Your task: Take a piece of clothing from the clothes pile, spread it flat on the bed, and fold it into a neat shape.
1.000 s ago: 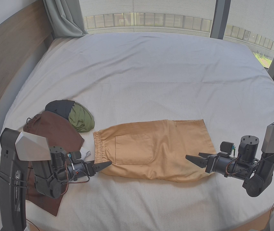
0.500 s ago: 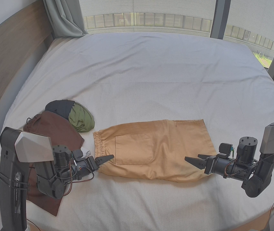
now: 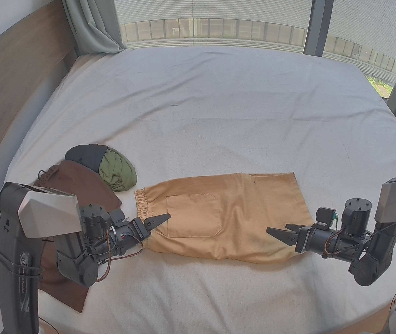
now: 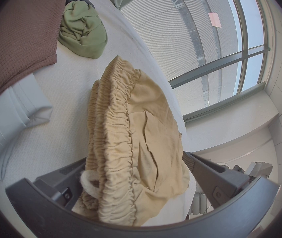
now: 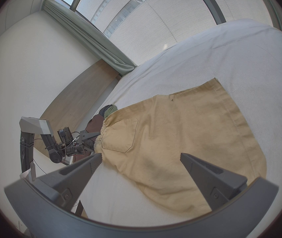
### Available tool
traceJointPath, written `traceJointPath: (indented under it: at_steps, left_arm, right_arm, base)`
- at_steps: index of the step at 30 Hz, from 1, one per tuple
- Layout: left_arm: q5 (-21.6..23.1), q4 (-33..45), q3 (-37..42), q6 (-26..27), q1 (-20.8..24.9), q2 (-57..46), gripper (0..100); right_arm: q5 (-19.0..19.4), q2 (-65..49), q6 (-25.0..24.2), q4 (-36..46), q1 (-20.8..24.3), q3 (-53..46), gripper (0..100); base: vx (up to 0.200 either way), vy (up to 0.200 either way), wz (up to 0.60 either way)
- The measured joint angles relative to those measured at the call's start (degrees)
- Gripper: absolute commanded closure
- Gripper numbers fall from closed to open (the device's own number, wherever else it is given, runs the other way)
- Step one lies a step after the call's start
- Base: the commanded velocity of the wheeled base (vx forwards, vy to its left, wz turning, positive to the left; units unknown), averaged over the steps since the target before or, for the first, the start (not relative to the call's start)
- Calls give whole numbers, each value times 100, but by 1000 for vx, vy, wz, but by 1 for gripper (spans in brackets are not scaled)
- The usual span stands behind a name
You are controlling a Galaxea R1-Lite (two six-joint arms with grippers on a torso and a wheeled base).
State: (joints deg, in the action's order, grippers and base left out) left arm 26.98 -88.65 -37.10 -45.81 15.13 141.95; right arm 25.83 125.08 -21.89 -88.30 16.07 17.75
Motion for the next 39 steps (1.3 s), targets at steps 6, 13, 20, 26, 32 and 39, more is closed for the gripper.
traceJointPath:
  at_steps: [6, 13, 20, 26, 32, 39]
  left_arm:
    - [-84, -13, -13, 9, 5, -9, 0]
    - [-119, -15, -11, 22, 6, -9, 100]
    - [-108, -17, 0, 38, -11, 0, 100]
    - [-71, -17, 0, 52, -30, 2, 100]
    - [-54, -20, 28, 101, -46, -9, 100]
    - [-49, -20, 50, 539, -55, -7, 100]
  right_arm:
    - [0, 6, 0, -2, 0, 5, 0]
    - [-2, 6, 2, 0, 0, 0, 0]
    - [-2, 9, 0, 5, 0, 0, 0]
    - [0, 34, 6, 2, -6, 0, 0]
    - [-2, 61, 9, 0, -11, 0, 0]
    - [-2, 78, 11, 0, -11, 0, 0]
  base:
    - [0, 0, 0]
    - [0, 0, 0]
    - [0, 0, 0]
    - [0, 0, 0]
    - [0, 0, 0]
    - [0, 0, 0]
